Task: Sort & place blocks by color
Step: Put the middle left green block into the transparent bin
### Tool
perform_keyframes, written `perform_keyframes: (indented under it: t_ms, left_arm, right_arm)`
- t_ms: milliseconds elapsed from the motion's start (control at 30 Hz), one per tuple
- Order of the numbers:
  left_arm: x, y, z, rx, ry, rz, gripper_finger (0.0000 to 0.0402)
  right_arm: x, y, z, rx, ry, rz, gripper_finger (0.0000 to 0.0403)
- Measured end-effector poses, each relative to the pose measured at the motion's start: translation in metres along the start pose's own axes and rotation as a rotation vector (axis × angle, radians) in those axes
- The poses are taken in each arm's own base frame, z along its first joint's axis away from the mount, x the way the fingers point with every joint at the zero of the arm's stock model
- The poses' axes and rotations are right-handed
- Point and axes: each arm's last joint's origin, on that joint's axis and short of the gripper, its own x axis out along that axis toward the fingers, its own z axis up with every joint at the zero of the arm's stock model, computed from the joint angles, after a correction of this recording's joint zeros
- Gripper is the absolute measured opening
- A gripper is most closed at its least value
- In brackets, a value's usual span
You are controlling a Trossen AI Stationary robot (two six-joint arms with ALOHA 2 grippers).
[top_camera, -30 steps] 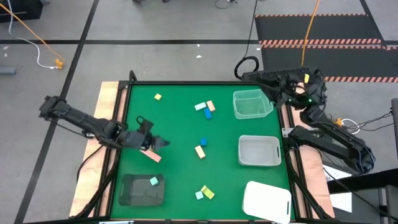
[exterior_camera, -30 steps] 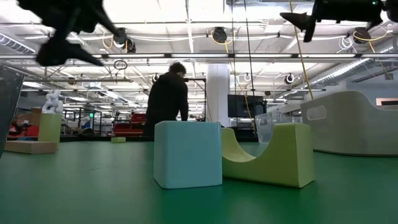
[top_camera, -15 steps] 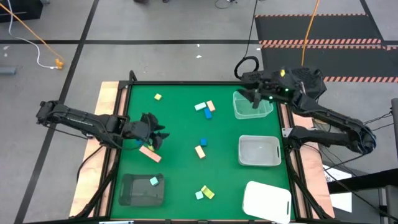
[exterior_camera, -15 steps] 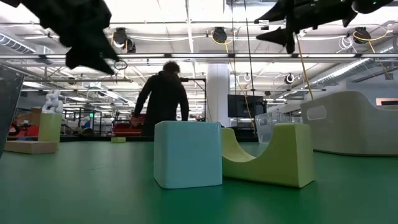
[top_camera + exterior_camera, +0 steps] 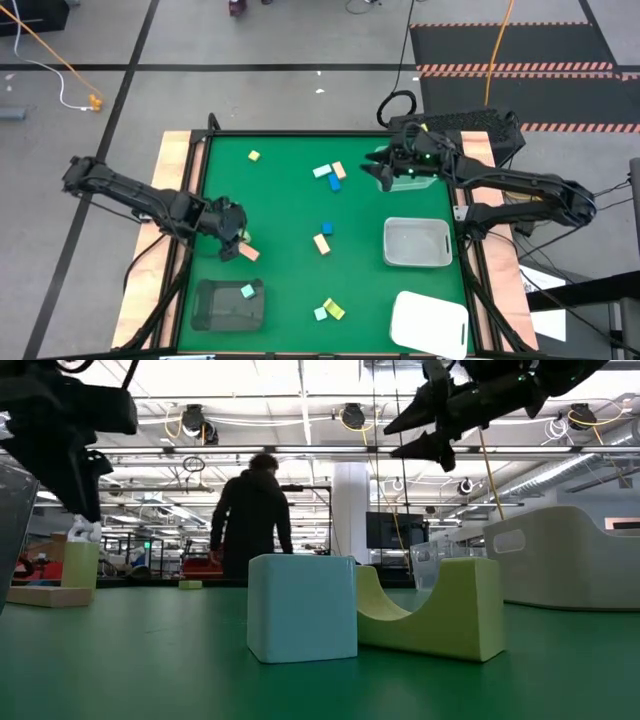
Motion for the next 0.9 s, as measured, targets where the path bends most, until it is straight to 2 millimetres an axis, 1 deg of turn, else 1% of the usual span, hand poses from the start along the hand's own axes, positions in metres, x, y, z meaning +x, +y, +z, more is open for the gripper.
perform_keyframes:
  t_ms: [100, 267, 500, 667, 767, 867, 900]
  left_arm:
    - [0.008, -0.003, -0.001, 0.072, 0.043, 0.046, 0.0200]
    - [0.024, -0.007, 0.000, 0.158, 0.101, 0.131, 0.0200]
    - [0.039, -0.010, -0.001, 0.170, 0.177, 0.165, 0.0200]
    - [0.045, -0.013, 0.003, 0.151, 0.141, 0.190, 0.0198]
    - [0.045, -0.014, 0.005, 0.146, 0.119, 0.181, 0.0177]
    - [0.045, -0.014, 0.005, 0.145, 0.124, 0.176, 0.0134]
    - [0.045, -0.014, 0.004, 0.143, 0.130, 0.175, 0.0127]
  right_arm:
    - [0.006, -0.001, -0.004, 0.000, 0.011, -0.036, 0.0228]
    - [0.009, 0.000, -0.006, -0.004, 0.008, -0.064, 0.0228]
    - [0.010, -0.001, -0.006, -0.004, 0.000, -0.083, 0.0228]
    - [0.010, 0.000, -0.003, -0.006, -0.025, -0.071, 0.0228]
    - [0.010, 0.001, -0.001, -0.010, -0.050, -0.060, 0.0228]
    - [0.010, 0.001, 0.000, -0.010, -0.057, -0.058, 0.0228]
    - [0.010, 0.002, 0.000, -0.007, -0.058, -0.057, 0.0228]
